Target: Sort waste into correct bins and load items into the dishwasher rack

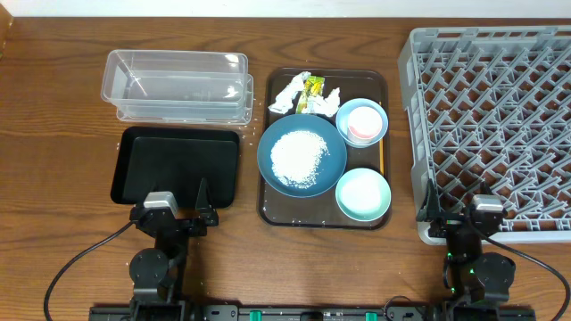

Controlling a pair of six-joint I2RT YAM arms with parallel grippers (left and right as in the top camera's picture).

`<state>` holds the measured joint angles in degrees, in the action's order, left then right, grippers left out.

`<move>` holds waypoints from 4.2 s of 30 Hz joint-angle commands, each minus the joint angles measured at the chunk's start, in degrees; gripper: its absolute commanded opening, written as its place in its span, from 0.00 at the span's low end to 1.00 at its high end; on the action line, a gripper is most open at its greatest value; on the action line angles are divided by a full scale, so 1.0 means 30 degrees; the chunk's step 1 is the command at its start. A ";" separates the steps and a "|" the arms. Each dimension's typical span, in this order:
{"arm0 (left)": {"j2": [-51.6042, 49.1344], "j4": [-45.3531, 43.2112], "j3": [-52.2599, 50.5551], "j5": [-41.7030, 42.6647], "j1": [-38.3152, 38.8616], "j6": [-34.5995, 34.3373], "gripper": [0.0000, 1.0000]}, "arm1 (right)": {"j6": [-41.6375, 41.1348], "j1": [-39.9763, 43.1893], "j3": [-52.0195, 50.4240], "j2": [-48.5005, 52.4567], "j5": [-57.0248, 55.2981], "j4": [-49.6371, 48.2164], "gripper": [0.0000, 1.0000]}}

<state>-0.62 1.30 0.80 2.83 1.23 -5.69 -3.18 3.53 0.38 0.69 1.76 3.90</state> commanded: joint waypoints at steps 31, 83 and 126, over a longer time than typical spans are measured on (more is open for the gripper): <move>0.0131 0.0911 -0.0182 -0.0291 -0.0029 0.0328 1.00 | 0.0233 0.0102 -0.0022 -0.0080 0.0044 0.0073 0.99; 0.0131 0.0801 -0.0182 0.0452 -0.0022 -0.0386 1.00 | 0.0233 0.0102 -0.0022 -0.0080 0.0044 0.0073 0.99; -2.3656 1.5883 2.1857 0.5945 0.7155 -0.2900 1.00 | 0.0233 0.0102 -0.0022 -0.0080 0.0044 0.0073 0.99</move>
<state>-70.24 49.04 65.14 33.74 17.04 -10.33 -3.18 3.53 0.38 0.71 1.74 3.90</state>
